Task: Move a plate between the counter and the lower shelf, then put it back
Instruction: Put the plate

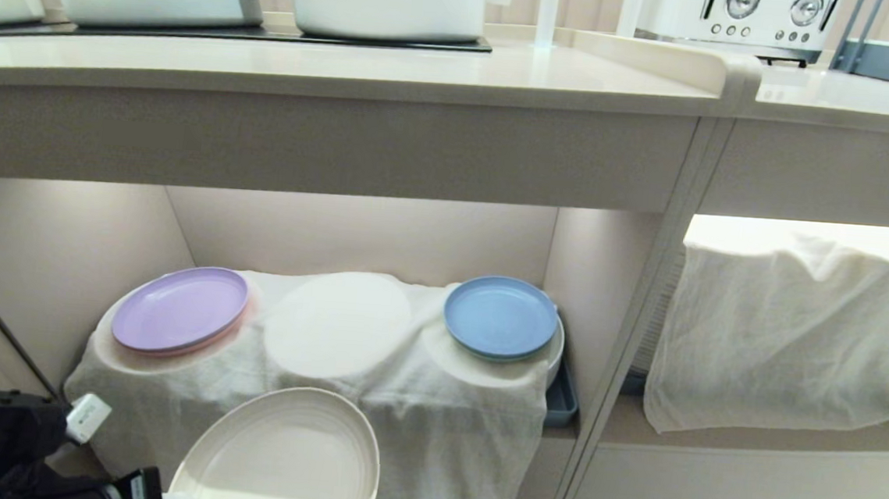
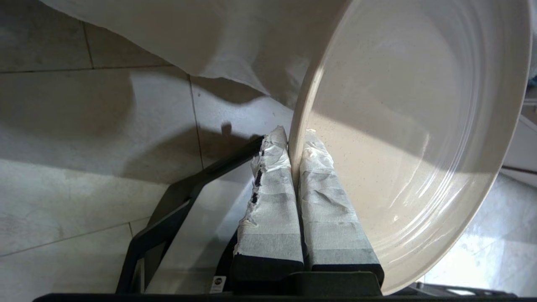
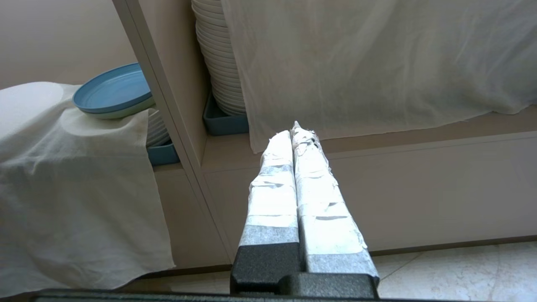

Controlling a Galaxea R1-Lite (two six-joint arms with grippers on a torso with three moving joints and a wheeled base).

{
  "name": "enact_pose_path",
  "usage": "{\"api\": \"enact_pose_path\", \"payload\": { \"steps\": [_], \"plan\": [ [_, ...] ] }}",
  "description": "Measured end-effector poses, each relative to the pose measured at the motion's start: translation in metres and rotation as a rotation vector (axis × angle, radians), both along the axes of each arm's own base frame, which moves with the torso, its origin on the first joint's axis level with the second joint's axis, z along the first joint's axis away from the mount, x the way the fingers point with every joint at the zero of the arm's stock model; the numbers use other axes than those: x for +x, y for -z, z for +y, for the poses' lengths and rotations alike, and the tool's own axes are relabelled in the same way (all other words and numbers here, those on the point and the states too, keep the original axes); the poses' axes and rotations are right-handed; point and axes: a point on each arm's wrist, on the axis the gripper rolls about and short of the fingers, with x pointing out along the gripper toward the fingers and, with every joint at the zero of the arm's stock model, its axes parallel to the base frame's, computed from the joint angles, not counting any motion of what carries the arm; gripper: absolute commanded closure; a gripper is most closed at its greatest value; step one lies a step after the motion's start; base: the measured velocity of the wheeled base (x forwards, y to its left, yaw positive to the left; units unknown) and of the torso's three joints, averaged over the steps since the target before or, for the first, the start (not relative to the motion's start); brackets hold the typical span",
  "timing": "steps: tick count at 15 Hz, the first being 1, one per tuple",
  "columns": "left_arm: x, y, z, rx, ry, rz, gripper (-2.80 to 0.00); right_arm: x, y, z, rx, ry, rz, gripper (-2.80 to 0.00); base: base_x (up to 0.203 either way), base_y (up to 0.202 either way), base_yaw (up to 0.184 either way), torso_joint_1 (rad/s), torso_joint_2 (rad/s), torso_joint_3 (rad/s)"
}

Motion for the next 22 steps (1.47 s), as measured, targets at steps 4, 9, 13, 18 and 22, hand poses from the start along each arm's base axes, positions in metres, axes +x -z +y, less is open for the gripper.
{"api": "enact_pose_path", "payload": {
  "steps": [4,9,13,18,22],
  "plan": [
    [0.002,-0.002,-0.002,-0.012,0.025,0.009,0.00,0.000,0.000,0.000,0.000,0.000,0.000,0.00,0.000,0.000,0.000,0.000,0.00,0.000],
    [-0.004,-0.001,-0.002,-0.007,0.025,0.054,0.00,0.000,0.000,0.000,0.000,0.000,0.000,0.00,0.000,0.000,0.000,0.000,0.00,0.000],
    [-0.013,-0.004,-0.001,-0.010,0.031,0.078,0.00,0.000,0.000,0.000,0.000,-0.001,0.000,0.00,0.000,0.000,0.000,0.000,0.00,0.000],
    [-0.023,-0.016,0.000,-0.012,0.033,0.093,0.00,0.000,0.000,0.000,0.000,0.000,0.000,0.00,0.000,0.000,0.000,0.000,0.00,0.000],
    [-0.036,-0.021,0.002,-0.022,0.041,0.101,0.00,0.000,0.000,0.000,0.000,0.000,0.001,0.00,0.000,0.000,0.000,0.000,0.00,0.000]
  ]
}}
